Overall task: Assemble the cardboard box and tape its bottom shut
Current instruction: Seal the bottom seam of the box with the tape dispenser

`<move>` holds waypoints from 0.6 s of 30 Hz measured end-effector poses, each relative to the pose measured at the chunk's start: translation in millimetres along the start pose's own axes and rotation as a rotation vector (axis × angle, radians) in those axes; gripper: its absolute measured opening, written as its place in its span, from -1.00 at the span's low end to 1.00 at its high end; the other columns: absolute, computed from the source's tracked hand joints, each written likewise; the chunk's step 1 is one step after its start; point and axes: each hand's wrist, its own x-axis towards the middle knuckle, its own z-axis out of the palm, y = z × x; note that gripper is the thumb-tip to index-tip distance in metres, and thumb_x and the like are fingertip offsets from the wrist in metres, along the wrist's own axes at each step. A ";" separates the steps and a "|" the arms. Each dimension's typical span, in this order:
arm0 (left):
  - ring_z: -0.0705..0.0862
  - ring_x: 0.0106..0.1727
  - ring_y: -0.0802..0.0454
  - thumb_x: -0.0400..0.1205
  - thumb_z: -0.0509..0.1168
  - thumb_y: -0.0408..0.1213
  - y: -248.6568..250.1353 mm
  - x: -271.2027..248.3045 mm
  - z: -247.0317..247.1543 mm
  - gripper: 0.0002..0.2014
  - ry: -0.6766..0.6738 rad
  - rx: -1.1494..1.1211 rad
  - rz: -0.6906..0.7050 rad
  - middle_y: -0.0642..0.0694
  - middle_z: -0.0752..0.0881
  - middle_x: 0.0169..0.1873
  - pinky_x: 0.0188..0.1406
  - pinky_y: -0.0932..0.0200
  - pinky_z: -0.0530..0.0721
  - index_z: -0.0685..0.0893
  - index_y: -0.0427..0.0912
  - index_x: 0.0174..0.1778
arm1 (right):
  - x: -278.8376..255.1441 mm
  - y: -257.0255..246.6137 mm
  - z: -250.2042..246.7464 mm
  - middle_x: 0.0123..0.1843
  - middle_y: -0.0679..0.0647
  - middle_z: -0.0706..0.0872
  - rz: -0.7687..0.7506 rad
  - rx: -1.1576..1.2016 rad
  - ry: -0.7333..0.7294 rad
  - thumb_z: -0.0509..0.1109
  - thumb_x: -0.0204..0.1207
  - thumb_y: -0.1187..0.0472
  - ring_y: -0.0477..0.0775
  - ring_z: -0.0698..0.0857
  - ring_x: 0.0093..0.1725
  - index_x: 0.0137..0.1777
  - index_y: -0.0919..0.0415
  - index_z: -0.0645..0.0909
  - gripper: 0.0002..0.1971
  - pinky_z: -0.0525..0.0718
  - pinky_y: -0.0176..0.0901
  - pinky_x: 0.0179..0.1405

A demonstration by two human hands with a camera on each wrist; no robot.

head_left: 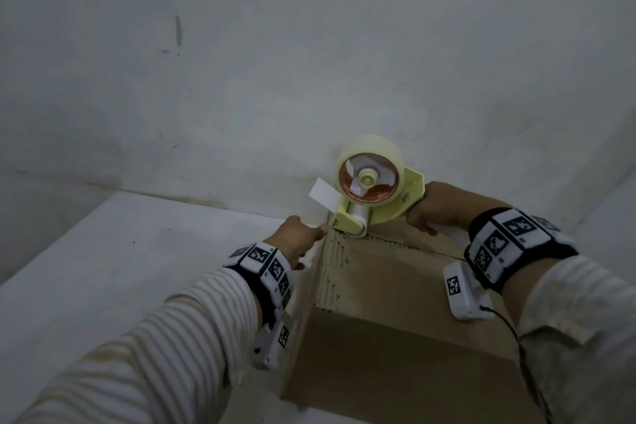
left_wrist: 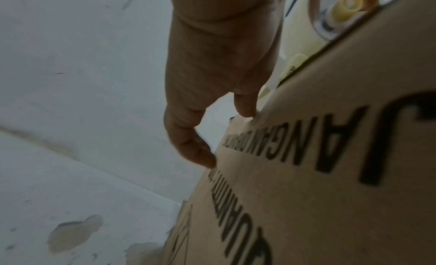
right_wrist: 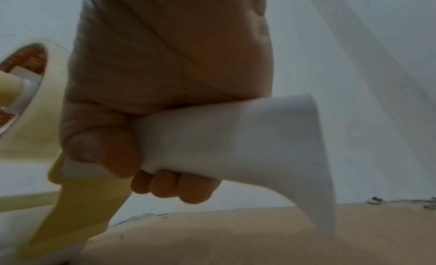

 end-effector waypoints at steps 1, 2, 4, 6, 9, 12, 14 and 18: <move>0.49 0.04 -0.15 0.63 0.31 -0.14 -0.7 -2.7 -2.6 -0.45 0.015 0.107 0.002 -0.20 0.55 -0.09 0.01 -0.01 0.53 0.34 -0.22 0.51 | 0.3 0.0 0.3 -0.59 0.19 0.57 -0.003 -0.007 -0.005 0.36 0.17 0.41 0.11 0.46 -0.54 -0.67 0.29 0.49 -0.77 0.47 -0.20 -0.40; 0.51 0.04 -0.16 0.62 0.35 -0.20 -1.2 -3.5 -4.5 -0.60 0.039 0.188 0.026 -0.17 0.52 -0.20 -0.01 0.04 0.49 0.47 -0.24 0.33 | 0.2 -0.3 0.3 -0.57 0.20 0.58 -0.006 -0.011 -0.007 0.36 0.16 0.40 0.12 0.46 -0.53 -0.65 0.30 0.50 -0.79 0.47 -0.19 -0.39; 0.63 0.06 -0.26 0.59 0.36 -0.38 -0.6 -2.9 -4.5 -0.90 0.107 0.176 0.118 -0.20 0.57 -0.22 -0.09 0.08 0.48 0.57 -0.29 -0.07 | 0.5 -0.5 0.4 -0.56 0.20 0.58 -0.002 -0.022 -0.005 0.36 0.15 0.40 0.11 0.46 -0.54 -0.65 0.30 0.49 -0.80 0.47 -0.20 -0.41; 0.66 -0.06 -0.25 0.59 0.28 -0.48 2.5 -4.7 0.0 -0.91 0.087 -0.035 0.199 -0.30 0.64 -0.12 -0.14 0.03 0.59 0.59 -0.23 -0.18 | 0.0 -0.9 0.6 -0.59 0.18 0.57 0.000 -0.027 -0.003 0.35 0.16 0.41 0.08 0.45 -0.56 -0.67 0.29 0.48 -0.77 0.47 -0.21 -0.43; 0.62 -0.18 -0.15 0.61 0.20 -0.47 8.2 -8.1 8.1 -0.82 0.028 -0.198 0.229 -0.27 0.68 -0.18 -0.15 0.03 0.64 0.62 -0.17 -0.25 | -0.9 -0.4 0.9 -0.62 0.15 0.56 -0.003 -0.019 -0.005 0.35 0.18 0.41 0.06 0.45 -0.58 -0.71 0.26 0.47 -0.72 0.47 -0.23 -0.44; 0.63 -0.08 -0.16 0.65 0.16 -0.36 9.9 -9.4 10.5 -0.83 0.003 -0.144 0.197 -0.26 0.69 -0.09 -0.07 0.03 0.63 0.61 -0.17 -0.21 | -1.6 0.1 1.8 -0.61 0.15 0.57 -0.007 -0.032 -0.012 0.36 0.18 0.38 0.05 0.46 -0.58 -0.72 0.25 0.47 -0.72 0.48 -0.23 -0.44; 0.64 -0.04 -0.13 0.68 0.13 -0.33 7.5 -9.6 8.8 -0.83 -0.045 -0.078 0.147 -0.26 0.71 -0.01 -0.11 0.05 0.64 0.63 -0.25 -0.08 | -1.3 0.6 2.2 -0.59 0.17 0.57 -0.004 -0.044 -0.011 0.36 0.15 0.37 0.05 0.44 -0.57 -0.72 0.25 0.47 -0.74 0.46 -0.22 -0.44; 0.67 -0.02 -0.09 0.67 0.16 -0.23 2.8 -13.3 0.0 -0.69 -0.147 0.007 0.059 -0.21 0.76 0.12 0.04 0.03 0.65 0.70 -0.29 0.17 | -2.0 1.4 1.7 -0.54 0.20 0.61 -0.003 -0.049 -0.019 0.37 0.15 0.34 0.08 0.48 -0.53 -0.66 0.29 0.52 -0.80 0.50 -0.18 -0.37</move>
